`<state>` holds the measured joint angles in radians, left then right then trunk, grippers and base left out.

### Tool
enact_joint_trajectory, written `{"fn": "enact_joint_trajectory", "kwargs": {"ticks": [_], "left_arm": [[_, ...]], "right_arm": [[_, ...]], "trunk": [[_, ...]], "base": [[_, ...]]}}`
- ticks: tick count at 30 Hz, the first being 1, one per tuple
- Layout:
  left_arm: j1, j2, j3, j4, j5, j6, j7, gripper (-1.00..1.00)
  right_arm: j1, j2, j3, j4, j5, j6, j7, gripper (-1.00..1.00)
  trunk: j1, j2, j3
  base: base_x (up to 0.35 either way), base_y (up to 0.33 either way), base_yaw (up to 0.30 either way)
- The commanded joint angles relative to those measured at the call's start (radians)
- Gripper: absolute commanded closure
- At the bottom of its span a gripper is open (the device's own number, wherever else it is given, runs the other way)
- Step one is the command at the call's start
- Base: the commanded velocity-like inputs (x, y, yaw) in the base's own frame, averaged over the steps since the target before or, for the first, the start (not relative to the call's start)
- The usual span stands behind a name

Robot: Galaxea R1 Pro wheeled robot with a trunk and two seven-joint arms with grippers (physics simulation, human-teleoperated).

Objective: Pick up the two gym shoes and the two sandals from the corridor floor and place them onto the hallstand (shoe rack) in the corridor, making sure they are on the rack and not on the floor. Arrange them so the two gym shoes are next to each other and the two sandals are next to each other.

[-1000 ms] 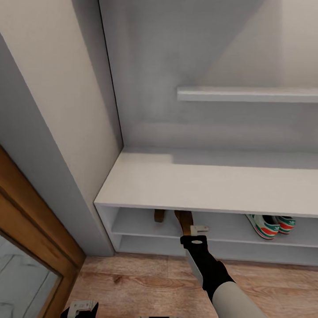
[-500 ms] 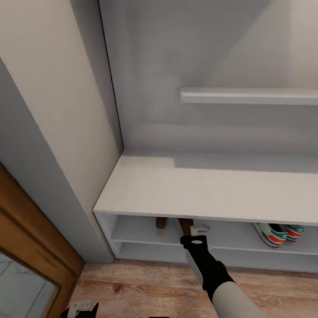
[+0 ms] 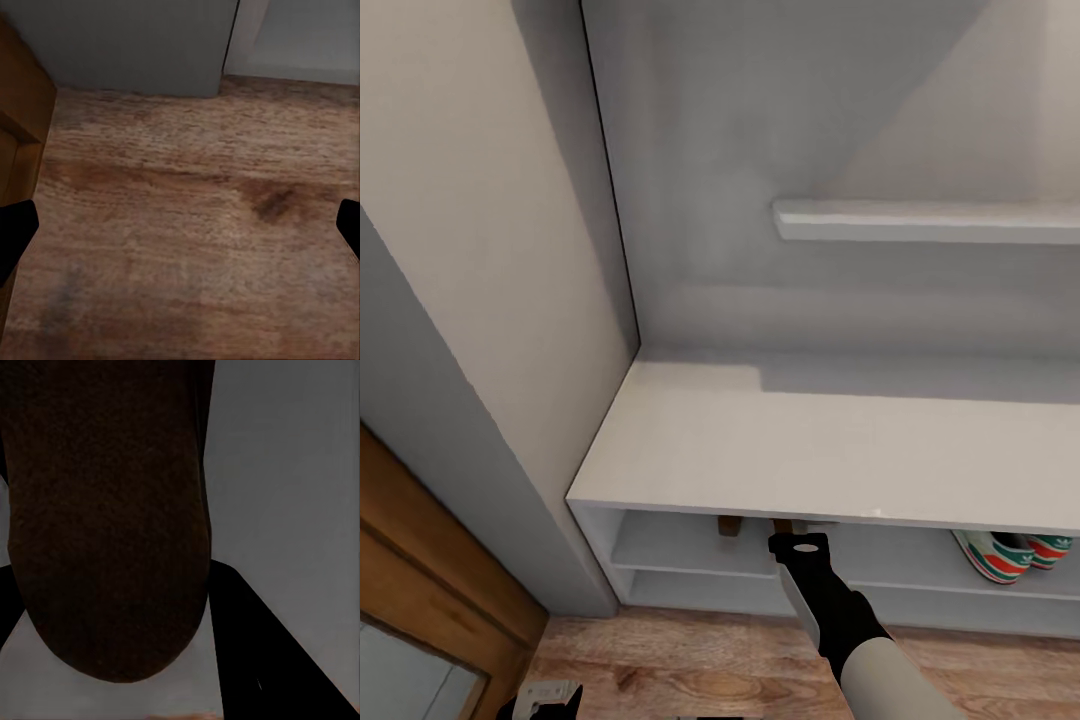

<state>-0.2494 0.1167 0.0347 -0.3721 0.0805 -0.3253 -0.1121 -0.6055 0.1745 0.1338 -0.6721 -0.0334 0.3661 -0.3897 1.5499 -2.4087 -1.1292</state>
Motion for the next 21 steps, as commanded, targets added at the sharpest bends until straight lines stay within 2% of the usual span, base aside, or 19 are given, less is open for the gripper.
{"fn": "enact_joint_trajectory", "kwargs": {"ticks": [1, 20, 21], "left_arm": [[-0.001, 0.000, 0.004, 0.001, 0.008, -0.001, -0.010, -1.00], [-0.001, 0.000, 0.004, 0.001, 0.008, -0.001, -0.010, -1.00], [-0.001, 0.000, 0.004, 0.001, 0.008, -0.001, -0.010, -1.00]], "right_arm": [[0.000, 0.000, 0.003, -0.001, -0.006, 0.005, -0.009, 1.00], [0.000, 0.000, 0.004, -0.001, -0.006, 0.005, -0.009, 1.00], [0.000, 0.000, 0.004, -0.001, -0.006, 0.005, -0.009, -1.00]], "trunk": [[0.000, 0.000, -0.001], [0.000, 0.000, -0.001], [0.000, 0.000, -0.001]], "base": [[0.076, 0.000, 0.000], [0.020, 0.012, 0.000], [0.012, 0.011, 0.000]]}}
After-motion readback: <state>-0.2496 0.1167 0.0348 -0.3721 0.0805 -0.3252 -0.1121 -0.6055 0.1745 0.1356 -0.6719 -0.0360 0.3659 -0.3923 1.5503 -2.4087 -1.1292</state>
